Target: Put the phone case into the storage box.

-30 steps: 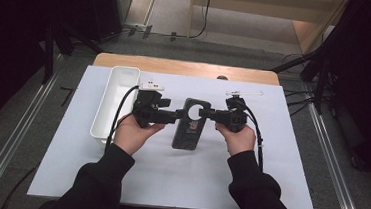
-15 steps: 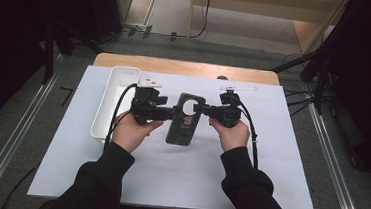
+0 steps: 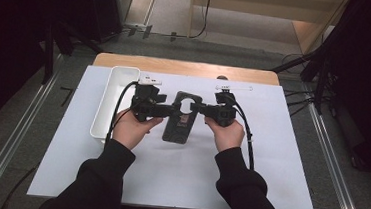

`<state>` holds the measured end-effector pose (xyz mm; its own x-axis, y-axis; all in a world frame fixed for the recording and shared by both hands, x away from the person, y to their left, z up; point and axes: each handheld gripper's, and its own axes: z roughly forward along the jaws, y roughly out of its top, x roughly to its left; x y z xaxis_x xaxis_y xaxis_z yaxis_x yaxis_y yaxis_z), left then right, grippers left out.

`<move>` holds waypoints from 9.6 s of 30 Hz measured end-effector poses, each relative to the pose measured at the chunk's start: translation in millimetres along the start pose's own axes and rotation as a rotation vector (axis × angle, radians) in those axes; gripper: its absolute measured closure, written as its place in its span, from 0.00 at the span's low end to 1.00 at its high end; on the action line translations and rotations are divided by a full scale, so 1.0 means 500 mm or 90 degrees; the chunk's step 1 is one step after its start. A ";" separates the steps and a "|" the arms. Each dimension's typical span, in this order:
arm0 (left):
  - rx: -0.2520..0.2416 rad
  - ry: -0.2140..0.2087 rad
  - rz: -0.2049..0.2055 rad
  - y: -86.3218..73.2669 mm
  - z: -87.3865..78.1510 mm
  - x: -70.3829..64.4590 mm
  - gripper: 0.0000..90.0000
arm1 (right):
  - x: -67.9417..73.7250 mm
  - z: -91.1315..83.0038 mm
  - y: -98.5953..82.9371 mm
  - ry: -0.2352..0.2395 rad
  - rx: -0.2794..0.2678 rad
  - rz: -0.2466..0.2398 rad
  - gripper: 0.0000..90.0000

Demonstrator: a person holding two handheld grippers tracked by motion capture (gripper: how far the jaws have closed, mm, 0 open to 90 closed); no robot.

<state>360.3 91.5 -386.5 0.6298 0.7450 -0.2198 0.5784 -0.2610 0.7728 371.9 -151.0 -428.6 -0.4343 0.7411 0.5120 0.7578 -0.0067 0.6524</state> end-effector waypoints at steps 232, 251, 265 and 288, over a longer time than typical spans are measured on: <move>0.037 0.006 0.042 0.057 -0.082 0.023 0.80 | -0.064 -0.176 -0.238 0.062 0.069 -0.232 0.29; 0.024 0.007 0.038 0.082 -0.115 0.049 0.80 | -0.078 -0.190 -0.250 0.056 0.064 -0.221 0.29; 0.007 0.012 0.027 0.098 -0.136 0.079 0.80 | -0.076 -0.191 -0.250 0.053 0.059 -0.215 0.29; -0.037 0.024 0.006 0.117 -0.175 0.120 0.80 | -0.075 -0.193 -0.255 0.047 0.060 -0.217 0.29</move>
<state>386.6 174.6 -302.1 0.6141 0.7659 -0.1905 0.5412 -0.2330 0.8079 244.6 -242.7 -477.2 -0.7012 0.6398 0.3145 0.6029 0.2968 0.7406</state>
